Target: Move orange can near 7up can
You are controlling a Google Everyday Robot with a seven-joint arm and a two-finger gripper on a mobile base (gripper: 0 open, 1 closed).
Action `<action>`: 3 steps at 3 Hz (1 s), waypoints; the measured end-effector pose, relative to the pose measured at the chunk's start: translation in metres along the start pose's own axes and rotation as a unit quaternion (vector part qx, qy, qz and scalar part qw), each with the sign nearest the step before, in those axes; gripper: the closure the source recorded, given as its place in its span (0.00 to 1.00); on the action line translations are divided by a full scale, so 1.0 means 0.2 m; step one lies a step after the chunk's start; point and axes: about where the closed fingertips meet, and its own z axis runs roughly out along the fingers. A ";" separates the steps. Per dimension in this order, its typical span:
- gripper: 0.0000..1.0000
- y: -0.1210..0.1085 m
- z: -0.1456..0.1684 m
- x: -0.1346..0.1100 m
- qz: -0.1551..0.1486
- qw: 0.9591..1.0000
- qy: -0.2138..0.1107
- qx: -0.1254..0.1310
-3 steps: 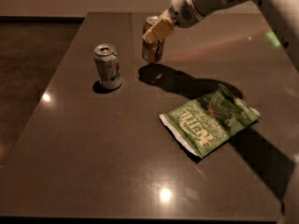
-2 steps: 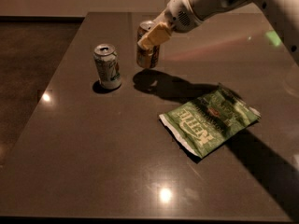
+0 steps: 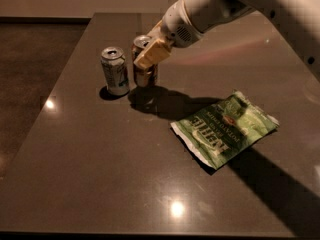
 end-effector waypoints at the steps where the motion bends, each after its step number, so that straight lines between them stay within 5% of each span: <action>1: 1.00 0.08 0.06 0.00 -0.016 1.000 0.010 -0.013; 3: 0.59 0.13 0.14 0.07 -0.021 0.999 0.039 -0.013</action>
Offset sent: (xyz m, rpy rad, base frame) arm -0.0263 0.0182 -0.0347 -0.0990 -0.0060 0.0340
